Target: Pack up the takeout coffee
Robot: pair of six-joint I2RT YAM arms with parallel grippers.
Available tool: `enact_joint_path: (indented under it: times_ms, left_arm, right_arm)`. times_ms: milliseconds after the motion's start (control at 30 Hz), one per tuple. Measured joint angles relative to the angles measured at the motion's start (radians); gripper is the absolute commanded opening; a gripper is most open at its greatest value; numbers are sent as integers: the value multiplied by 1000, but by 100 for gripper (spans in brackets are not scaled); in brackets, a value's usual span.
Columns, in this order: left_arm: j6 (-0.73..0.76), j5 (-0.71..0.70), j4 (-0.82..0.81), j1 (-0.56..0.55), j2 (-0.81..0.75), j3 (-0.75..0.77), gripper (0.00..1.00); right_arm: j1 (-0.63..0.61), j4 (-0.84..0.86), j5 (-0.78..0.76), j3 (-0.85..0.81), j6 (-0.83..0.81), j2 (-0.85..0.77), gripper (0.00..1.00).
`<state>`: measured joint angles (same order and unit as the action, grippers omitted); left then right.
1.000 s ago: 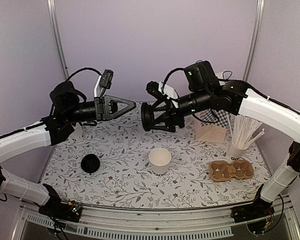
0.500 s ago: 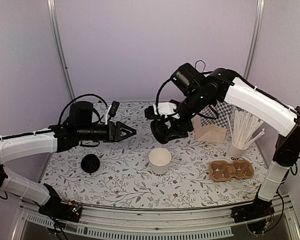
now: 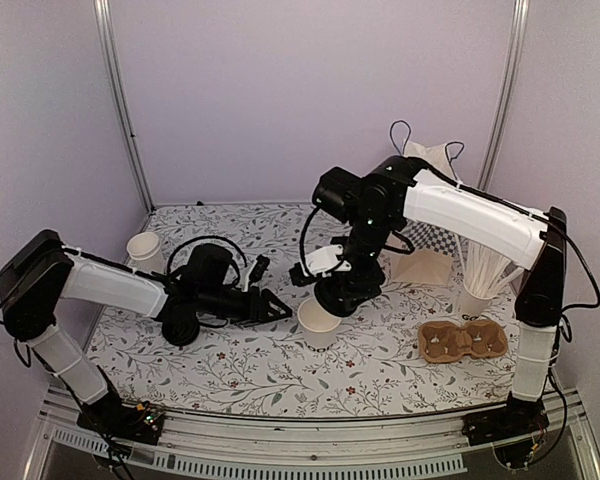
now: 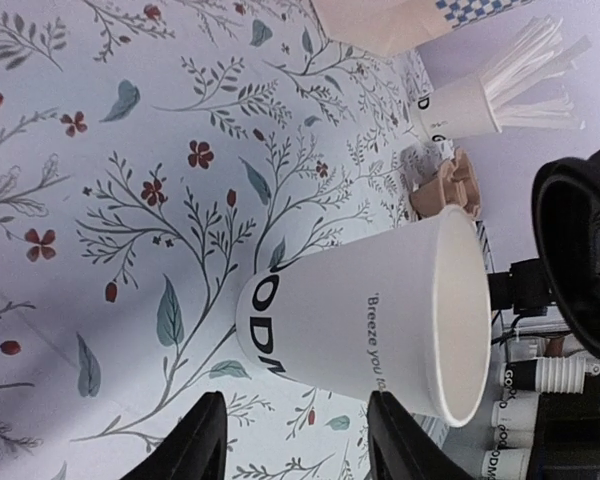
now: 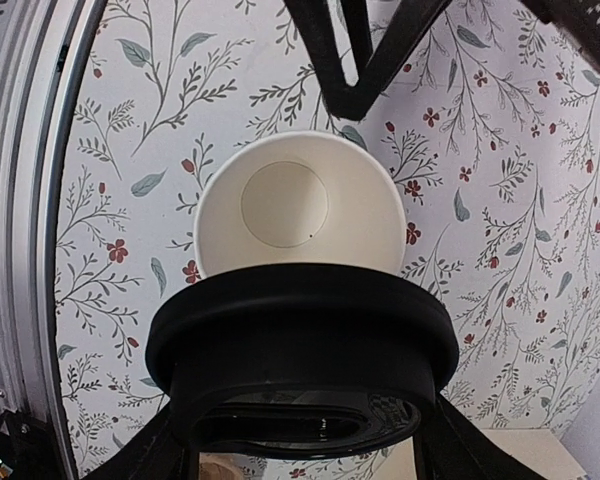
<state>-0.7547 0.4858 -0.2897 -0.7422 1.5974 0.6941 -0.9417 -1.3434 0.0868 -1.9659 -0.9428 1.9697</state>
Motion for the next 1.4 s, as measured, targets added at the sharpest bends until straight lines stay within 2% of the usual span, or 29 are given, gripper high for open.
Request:
enact_joint_path:
  times_ms: [400,1400]
  left_arm:
    - [-51,37,-192,-115,251,64,48]
    - [-55,45,-218,-124,260,77,47]
  right_arm:
    - [-61,-8,-71,-12,-20,40,71]
    - [-95,-18,-268,76,-46,31,72]
